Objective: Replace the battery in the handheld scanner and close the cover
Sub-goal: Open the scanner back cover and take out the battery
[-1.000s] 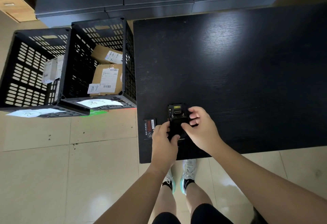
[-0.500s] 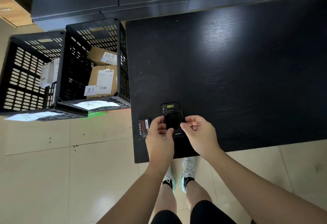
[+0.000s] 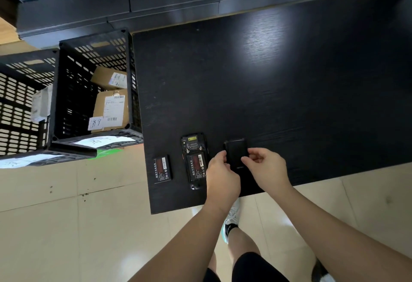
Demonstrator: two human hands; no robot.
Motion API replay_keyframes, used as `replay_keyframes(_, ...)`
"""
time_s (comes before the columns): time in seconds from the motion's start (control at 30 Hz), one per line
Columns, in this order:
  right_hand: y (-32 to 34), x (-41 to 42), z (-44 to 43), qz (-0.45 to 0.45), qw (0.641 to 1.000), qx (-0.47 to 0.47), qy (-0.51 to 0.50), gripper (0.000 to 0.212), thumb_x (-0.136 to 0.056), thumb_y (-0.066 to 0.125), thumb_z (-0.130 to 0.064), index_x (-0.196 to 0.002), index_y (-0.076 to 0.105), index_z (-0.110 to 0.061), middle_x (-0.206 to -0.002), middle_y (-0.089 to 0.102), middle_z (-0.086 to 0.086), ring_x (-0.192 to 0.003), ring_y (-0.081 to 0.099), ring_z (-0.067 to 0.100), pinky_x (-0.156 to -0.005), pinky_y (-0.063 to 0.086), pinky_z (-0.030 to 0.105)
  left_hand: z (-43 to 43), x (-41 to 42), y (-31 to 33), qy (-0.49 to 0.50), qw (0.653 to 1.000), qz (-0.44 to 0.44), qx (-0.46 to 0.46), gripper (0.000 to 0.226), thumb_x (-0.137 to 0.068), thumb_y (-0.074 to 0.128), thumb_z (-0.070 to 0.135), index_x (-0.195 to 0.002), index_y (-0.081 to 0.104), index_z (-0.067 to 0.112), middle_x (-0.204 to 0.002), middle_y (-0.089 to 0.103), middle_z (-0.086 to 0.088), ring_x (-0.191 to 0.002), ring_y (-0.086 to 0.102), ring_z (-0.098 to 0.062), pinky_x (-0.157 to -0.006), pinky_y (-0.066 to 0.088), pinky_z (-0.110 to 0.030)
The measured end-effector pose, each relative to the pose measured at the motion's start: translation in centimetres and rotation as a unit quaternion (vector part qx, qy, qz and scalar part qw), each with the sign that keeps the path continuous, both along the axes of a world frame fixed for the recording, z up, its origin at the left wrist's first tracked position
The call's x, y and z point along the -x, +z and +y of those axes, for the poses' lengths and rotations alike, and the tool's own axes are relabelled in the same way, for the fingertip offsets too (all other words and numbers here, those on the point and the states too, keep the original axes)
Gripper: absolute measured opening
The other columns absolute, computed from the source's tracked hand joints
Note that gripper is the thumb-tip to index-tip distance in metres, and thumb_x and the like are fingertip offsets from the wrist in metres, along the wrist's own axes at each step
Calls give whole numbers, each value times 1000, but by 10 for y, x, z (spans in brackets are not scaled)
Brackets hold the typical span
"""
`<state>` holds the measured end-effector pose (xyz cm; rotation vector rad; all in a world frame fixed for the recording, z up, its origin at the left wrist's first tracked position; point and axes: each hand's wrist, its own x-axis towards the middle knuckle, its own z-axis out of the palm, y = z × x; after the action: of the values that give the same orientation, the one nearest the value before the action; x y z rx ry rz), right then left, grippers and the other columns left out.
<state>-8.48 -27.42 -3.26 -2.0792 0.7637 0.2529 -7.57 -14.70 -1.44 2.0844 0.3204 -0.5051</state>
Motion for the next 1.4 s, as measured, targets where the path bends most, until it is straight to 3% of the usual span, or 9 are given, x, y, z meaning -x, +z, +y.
replay_keyframes(0.1, -5, 2, 1, 10, 1000, 10, 6, 30, -81, 76, -25, -111, 72, -20, -84, 69, -13, -79, 64, 0, -68, 42, 9, -2, 2, -1, -7, 1000, 16, -4, 45, -86, 45, -4, -127, 56, 9, -123, 59, -7, -92, 57, -4, -80, 41, -9)
replay_keyframes(0.23, -10, 3, 2, 4, 999, 35, 22, 31, -83, 75, -23, -113, 72, -15, -92, 71, -1, -80, 65, 9, -74, 47, 16, -6, 3, -1, -27, 999, 30, -18, 46, -86, 44, -6, -129, 53, 6, -119, 46, -3, -78, 49, 3, -70, 34, 1)
replay_keyframes(0.3, -12, 4, 3, -1, 997, 60, 37, 31, -83, 75, -23, -112, 72, -14, -95, 70, 3, -79, 65, 12, -77, 48, 21, -8, 2, -1, -41, 998, 35, -31, 45, -86, 44, -8, -128, 52, 4, -121, 45, -6, -76, 50, -1, -68, 35, 0)
replay_keyframes(0.4, -13, 5, 4, -6, 996, 78, 47, 31, -83, 74, -22, -113, 72, -14, -96, 69, 6, -76, 63, 11, -77, 45, 19, -12, 2, -1, -55, 996, 48, -43, 42, -85, 46, -8, -125, 52, 4, -120, 44, -11, -85, 52, -15, -73, 35, -12)
replay_keyframes(0.63, -16, 8, 7, -15, 995, 84, 52, 32, -84, 74, -19, -116, 70, -12, -100, 67, 8, -80, 63, 13, -79, 47, 22, -15, 7, -8, -56, 996, 43, -52, 43, -87, 47, -7, -129, 49, 2, -119, 43, -12, -105, 53, -29, -82, 39, -21)
replay_keyframes(0.8, -8, 5, 6, -37, 994, 94, 48, 32, -84, 73, -21, -115, 70, -13, -97, 65, 3, -70, 58, 3, -72, 41, 14, -6, 8, -5, -33, 999, 27, -23, 46, -92, 55, 5, -136, 47, 5, -126, 46, -9, -104, 57, -18, -86, 39, -17)
replay_keyframes(0.93, 7, 2, 23, -139, 984, 75, 84, 25, -81, 76, -20, -105, 74, -15, -88, 64, -4, -64, 58, -3, -70, 40, 0, 34, 11, 4, 7, 996, -79, -29, 39, -88, 65, 15, -127, 59, 18, -110, 57, 7, -89, 59, -1, -84, 48, -17)
replay_keyframes(1.1, 1, 2, 65, -135, 960, 33, 245, 41, -85, 71, -32, -122, 66, -16, -103, 66, -2, -81, 61, 4, -78, 57, 27, 106, 17, -6, 32, 987, -116, -103, 35, -87, 68, 11, -121, 63, 15, -105, 61, 5, -91, 62, -10, -87, 53, -30)
replay_keyframes(1.4, -17, 3, 73, -97, 954, 33, 283, 54, -84, 75, -23, -134, 57, -12, -106, 62, 0, -76, 66, 8, -78, 58, 26, 123, 14, -21, -103, 984, -100, -105, 43, -89, 67, 9, -131, 58, 8, -104, 63, -6, -88, 62, -20, -82, 52, -32)
